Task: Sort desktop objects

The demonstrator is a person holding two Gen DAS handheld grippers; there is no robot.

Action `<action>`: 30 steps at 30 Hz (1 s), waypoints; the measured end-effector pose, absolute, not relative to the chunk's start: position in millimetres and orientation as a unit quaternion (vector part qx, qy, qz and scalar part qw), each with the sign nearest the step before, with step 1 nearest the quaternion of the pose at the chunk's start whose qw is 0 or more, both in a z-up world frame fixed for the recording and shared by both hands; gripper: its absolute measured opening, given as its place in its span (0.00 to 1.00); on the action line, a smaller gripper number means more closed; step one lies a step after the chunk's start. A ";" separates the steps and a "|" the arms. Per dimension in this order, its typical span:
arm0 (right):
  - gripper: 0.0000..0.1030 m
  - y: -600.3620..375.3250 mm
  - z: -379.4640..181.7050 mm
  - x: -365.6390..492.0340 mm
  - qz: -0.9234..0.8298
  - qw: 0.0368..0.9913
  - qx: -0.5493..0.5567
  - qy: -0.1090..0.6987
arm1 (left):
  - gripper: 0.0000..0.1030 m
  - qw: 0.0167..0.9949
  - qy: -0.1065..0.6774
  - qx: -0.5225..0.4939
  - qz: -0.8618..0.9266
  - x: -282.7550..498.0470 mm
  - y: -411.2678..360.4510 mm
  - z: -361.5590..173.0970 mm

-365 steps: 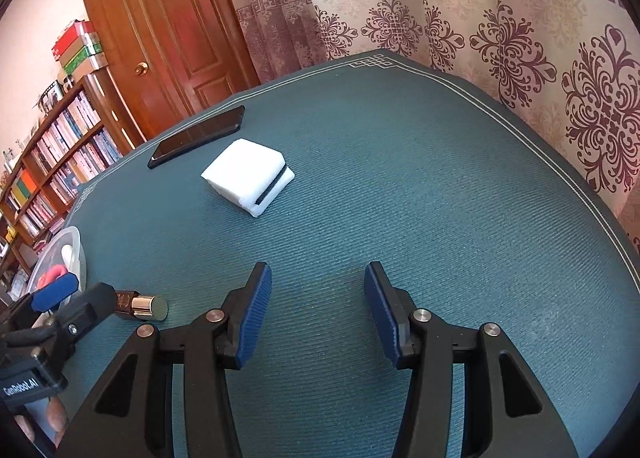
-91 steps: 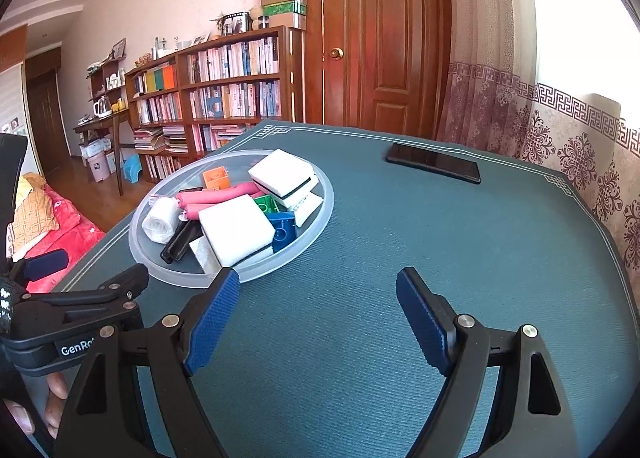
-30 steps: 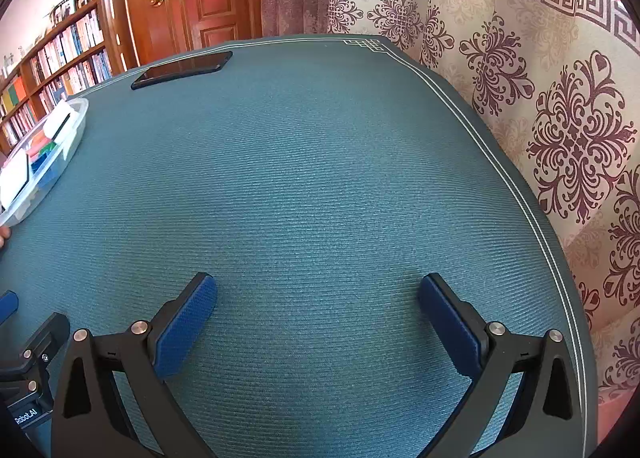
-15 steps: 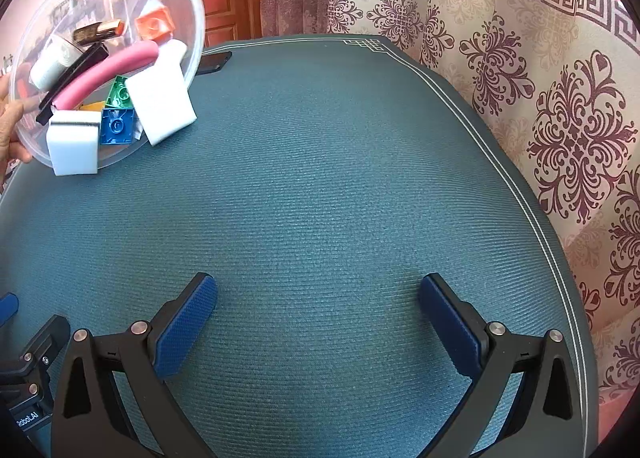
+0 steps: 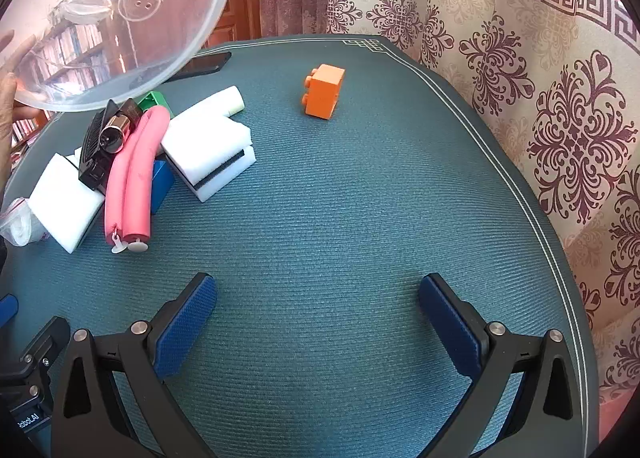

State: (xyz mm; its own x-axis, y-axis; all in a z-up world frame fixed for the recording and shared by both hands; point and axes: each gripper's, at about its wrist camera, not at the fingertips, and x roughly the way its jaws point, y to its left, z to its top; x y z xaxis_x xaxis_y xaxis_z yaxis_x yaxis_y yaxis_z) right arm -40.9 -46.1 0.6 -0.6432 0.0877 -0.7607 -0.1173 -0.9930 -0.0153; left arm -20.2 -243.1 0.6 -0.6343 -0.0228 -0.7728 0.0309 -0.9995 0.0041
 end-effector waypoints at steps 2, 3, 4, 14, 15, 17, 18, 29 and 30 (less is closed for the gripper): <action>1.00 -45.9 0.7 -40.7 0.906 0.056 -0.419 0.018 | 1.00 0.015 0.005 0.427 -0.904 -20.3 -243.1 0.4; 1.00 -45.9 0.7 -40.7 0.906 0.056 -0.418 0.018 | 1.00 0.015 0.005 0.427 -0.904 -20.3 -243.2 0.4; 1.00 -45.9 0.7 -40.6 0.906 0.056 -0.419 0.018 | 1.00 0.015 0.005 0.427 -0.904 -20.3 -243.2 0.3; 1.00 -45.5 0.5 -40.5 0.906 0.056 -0.418 0.018 | 1.00 0.015 0.005 0.427 -0.904 -20.2 -243.2 0.1; 1.00 -45.8 0.5 -40.8 0.906 0.056 -0.419 0.018 | 1.00 0.015 0.005 0.427 -0.904 -20.3 -243.2 0.1; 1.00 -45.3 0.4 -40.5 0.906 0.056 -0.418 0.018 | 1.00 0.015 0.005 0.427 -0.904 -20.3 -243.2 0.0; 1.00 -45.4 0.5 -40.6 0.906 0.056 -0.419 0.018 | 1.00 0.015 0.005 0.427 -0.904 -20.2 -243.3 0.0; 1.00 -46.7 0.3 -38.0 0.906 0.053 -0.419 0.019 | 1.00 0.015 0.005 0.427 -0.904 -20.1 -243.4 0.0; 1.00 -47.1 0.3 -37.2 0.906 0.052 -0.419 0.018 | 1.00 0.015 0.005 0.427 -0.904 -20.0 -243.5 0.0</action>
